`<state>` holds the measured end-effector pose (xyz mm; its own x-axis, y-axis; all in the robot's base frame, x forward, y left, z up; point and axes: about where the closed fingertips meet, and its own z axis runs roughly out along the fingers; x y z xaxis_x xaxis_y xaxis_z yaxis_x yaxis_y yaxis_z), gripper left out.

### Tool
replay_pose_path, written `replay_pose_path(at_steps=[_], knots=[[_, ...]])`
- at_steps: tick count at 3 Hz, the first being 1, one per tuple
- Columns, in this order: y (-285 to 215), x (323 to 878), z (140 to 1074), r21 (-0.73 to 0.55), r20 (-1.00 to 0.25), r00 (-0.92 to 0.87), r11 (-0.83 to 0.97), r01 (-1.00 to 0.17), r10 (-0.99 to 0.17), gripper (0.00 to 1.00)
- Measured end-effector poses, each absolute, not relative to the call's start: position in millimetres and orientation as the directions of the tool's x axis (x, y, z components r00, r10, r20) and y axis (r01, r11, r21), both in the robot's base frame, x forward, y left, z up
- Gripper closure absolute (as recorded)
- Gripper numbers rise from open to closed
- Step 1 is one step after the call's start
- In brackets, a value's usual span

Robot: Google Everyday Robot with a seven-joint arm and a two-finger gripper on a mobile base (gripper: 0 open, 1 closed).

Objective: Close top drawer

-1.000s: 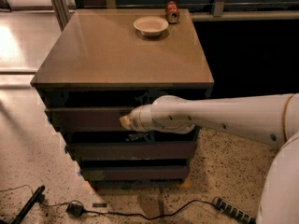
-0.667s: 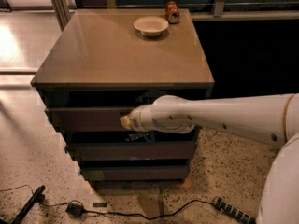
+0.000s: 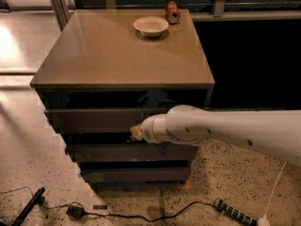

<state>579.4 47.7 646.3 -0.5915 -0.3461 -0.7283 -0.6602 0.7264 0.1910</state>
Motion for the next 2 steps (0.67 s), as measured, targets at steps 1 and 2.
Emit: replay_pose_path(at_steps=[1, 2], knots=[[19.1, 543.9, 634.4, 0.226, -0.707, -0.632, 0.747, -0.626, -0.316, 1.0], [-29.1, 501.6, 629.1, 0.257, -0.697, -0.674, 0.792, -0.553, -0.244, 1.0]])
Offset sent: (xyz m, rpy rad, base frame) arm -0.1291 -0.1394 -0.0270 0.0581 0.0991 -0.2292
